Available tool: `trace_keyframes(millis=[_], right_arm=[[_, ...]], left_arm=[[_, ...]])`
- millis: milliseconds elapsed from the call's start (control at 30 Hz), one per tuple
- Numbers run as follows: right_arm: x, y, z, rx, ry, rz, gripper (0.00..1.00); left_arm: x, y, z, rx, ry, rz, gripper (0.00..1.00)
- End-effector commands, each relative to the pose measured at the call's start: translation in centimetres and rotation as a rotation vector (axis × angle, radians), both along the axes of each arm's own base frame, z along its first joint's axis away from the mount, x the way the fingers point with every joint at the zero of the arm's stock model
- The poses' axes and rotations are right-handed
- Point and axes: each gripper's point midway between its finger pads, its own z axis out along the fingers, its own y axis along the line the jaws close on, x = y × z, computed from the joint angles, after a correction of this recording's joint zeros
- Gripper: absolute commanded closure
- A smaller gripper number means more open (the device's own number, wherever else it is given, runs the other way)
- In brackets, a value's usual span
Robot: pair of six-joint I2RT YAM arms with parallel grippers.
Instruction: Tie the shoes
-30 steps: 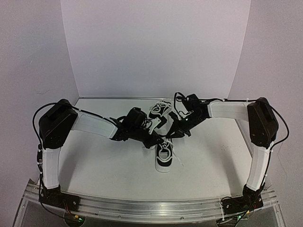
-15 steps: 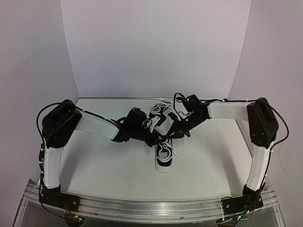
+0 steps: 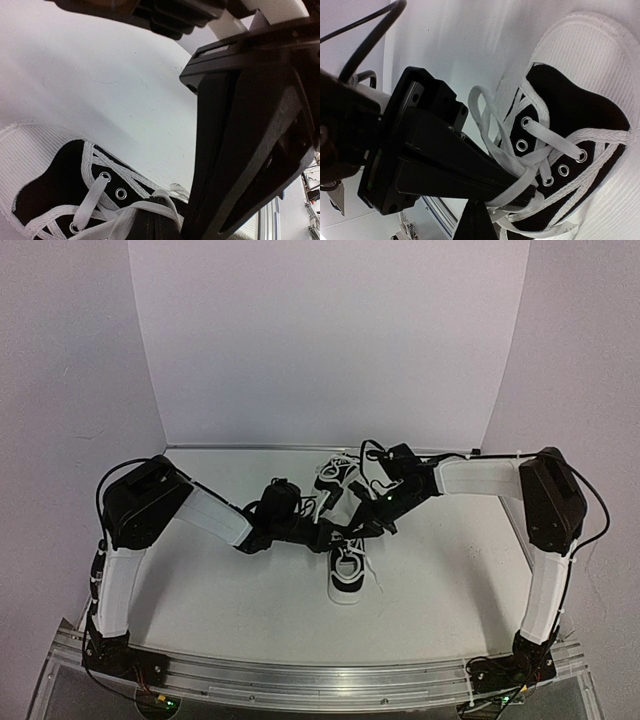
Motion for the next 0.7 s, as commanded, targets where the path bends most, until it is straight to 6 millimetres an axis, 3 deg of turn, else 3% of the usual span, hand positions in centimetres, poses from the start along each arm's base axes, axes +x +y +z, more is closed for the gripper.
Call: trace_keyframes(millis=[0, 167, 400, 600, 667], right_arm=[[-1.0, 1.2, 1.5, 0.053, -0.018, 0.036, 1.0], [-2.0, 0.6, 0.9, 0.043, -0.001, 0.041, 0.97], [-0.9, -0.2, 3.4, 0.068, -0.043, 0.001, 0.68], [0.7, -1.8, 6.4, 0.109, -0.083, -0.056, 0.65], [1.0, -2.5, 6.3, 0.102, -0.084, -0.079, 0.65]], left_arm=[[-0.7, -0.8, 2.0, -0.113, 0.016, -0.042, 1.0], [0.3, -0.2, 2.4, -0.193, 0.076, -0.013, 1.0], [-0.2, 0.1, 1.4, -0.162, 0.084, -0.025, 1.0], [-0.3, 0.5, 1.0, -0.15, 0.078, -0.019, 1.0], [-0.3, 0.5, 1.1, -0.148, 0.076, -0.016, 1.0]])
